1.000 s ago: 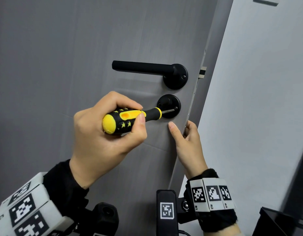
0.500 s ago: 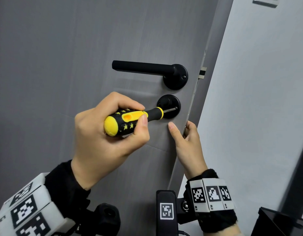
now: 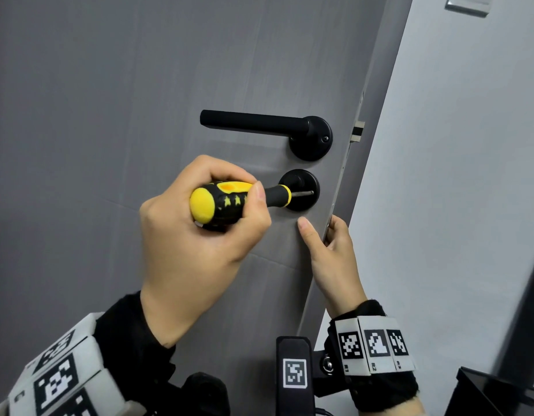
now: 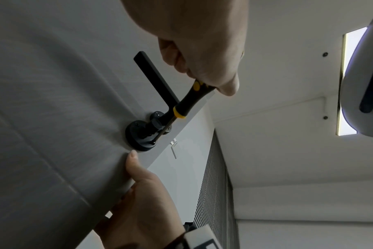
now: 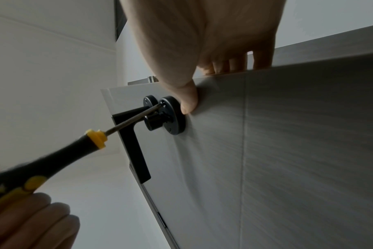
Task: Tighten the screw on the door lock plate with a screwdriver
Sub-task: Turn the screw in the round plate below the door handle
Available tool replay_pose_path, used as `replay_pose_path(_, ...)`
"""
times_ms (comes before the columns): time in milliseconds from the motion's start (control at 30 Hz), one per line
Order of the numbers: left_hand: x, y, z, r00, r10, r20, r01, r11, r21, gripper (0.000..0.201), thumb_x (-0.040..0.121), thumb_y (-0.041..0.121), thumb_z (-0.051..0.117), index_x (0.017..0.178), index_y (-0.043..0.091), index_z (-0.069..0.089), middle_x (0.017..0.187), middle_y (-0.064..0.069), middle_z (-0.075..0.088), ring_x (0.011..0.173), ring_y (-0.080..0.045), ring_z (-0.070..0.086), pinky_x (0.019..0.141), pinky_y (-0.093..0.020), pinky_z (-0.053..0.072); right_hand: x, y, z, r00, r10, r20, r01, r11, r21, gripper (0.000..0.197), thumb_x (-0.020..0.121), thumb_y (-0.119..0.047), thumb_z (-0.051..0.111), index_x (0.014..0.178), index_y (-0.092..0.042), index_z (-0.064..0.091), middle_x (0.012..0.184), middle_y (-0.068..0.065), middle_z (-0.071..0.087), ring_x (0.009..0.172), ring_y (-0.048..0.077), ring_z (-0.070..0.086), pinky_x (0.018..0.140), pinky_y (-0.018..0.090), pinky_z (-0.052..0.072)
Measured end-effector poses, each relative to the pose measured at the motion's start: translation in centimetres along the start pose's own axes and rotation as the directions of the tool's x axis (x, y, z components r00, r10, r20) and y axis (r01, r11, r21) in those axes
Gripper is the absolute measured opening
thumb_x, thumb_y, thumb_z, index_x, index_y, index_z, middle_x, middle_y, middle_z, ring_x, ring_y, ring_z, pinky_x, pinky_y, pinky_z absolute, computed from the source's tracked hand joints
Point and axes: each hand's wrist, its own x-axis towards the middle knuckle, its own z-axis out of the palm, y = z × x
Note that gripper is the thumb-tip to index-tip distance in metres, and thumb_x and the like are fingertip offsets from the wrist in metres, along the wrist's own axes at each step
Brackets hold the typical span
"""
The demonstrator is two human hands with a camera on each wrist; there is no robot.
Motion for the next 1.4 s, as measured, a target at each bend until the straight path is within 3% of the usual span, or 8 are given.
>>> replay_pose_path(233,0.1,0.3,-0.8,0.967,-0.003,0.255,0.007,1.000,-0.015,0.013,0.079,0.024,0.062,0.083,0.011,0.062,0.075,0.006,0.060,0.066,-0.001,0.057,0.061,-0.003,0.039,0.5,0.5,-0.2,0.999,-0.039,0.016,0.039,0.999,0.001,0.047,0.087,-0.028,0.061,0.126,-0.006,0.047,0.110,0.001,0.059,0.088,0.002,0.053,0.081,0.013,0.045)
replay_pose_path(433,3.1,1.1,-3.2,0.813,-0.113,0.571,0.063,0.992,0.106,0.012,0.079,0.034,0.062,0.090,0.033,0.065,0.087,0.012,0.066,0.075,-0.012,0.061,0.060,-0.017,0.047,1.1,0.9,-0.4,0.999,-0.016,0.035,0.017,1.000,-0.023,0.031,0.088,-0.029,0.059,0.109,-0.011,0.045,0.077,-0.018,0.042,0.060,-0.015,0.047,0.060,-0.001,0.039)
replay_pose_path(600,3.9,1.8,-3.4,0.660,-0.271,0.701,0.103,0.956,0.274,0.018,0.082,0.033,0.061,0.095,0.044,0.065,0.075,0.027,0.064,0.058,-0.002,0.057,0.055,-0.008,0.042,1.3,1.1,-0.4,1.000,-0.015,0.020,0.015,1.000,0.008,0.037,0.088,-0.029,0.059,0.113,-0.005,0.047,0.083,-0.016,0.045,0.071,-0.003,0.046,0.066,0.006,0.042)
replay_pose_path(766,3.7,2.8,-2.1,0.782,-0.329,0.529,0.230,0.942,0.245,0.040,0.071,0.070,0.054,0.077,0.031,0.063,0.061,0.001,0.059,0.042,-0.007,0.040,0.044,-0.018,0.034,0.9,0.5,-0.4,1.000,-0.003,0.027,0.003,1.000,0.007,0.033,0.089,-0.025,0.058,0.113,-0.006,0.047,0.080,-0.014,0.044,0.066,-0.011,0.050,0.056,-0.004,0.039)
replay_pose_path(900,4.0,3.0,-1.8,0.858,-0.333,0.392,0.200,0.918,0.343,0.013,0.087,0.049,0.047,0.088,0.036,0.049,0.058,-0.009,0.058,0.047,-0.016,0.044,0.050,-0.034,0.039,0.6,-0.1,-0.4,0.999,0.018,0.034,-0.018,1.000,-0.005,0.034,0.089,-0.026,0.058,0.114,-0.007,0.045,0.086,-0.012,0.048,0.074,0.000,0.048,0.058,-0.005,0.038)
replay_pose_path(1100,3.9,3.5,-2.4,0.720,-0.484,0.498,0.218,0.839,0.499,0.022,0.083,0.034,0.059,0.102,0.036,0.050,0.082,0.009,0.058,0.068,-0.009,0.053,0.057,-0.023,0.041,0.5,-0.6,-0.5,0.999,0.015,0.037,-0.014,1.000,-0.013,0.024,0.090,-0.022,0.057,0.106,-0.012,0.042,0.075,-0.016,0.039,0.064,-0.003,0.042,0.053,-0.005,0.035)
replay_pose_path(1233,3.9,3.6,-2.0,0.683,-0.578,0.447,0.206,0.739,0.642,0.054,0.075,0.067,0.049,0.114,0.030,0.053,0.088,0.008,0.059,0.081,-0.015,0.053,0.058,-0.020,0.036,0.6,-0.5,-0.4,0.999,0.009,0.032,-0.008,1.000,-0.003,0.040,0.089,-0.023,0.058,0.121,-0.002,0.046,0.087,-0.012,0.048,0.073,-0.004,0.046,0.058,-0.007,0.037)
replay_pose_path(1400,3.5,3.7,-1.8,0.784,-0.492,0.379,0.124,0.722,0.681,0.031,0.093,0.047,0.036,0.091,0.024,0.057,0.059,0.005,0.054,0.058,-0.015,0.050,0.049,-0.027,0.031,0.4,-0.8,-0.3,0.999,0.022,0.030,-0.022,1.000,-0.010,0.046,0.089,-0.025,0.059,0.126,-0.001,0.045,0.097,-0.005,0.053,0.080,0.001,0.051,0.060,-0.006,0.039)
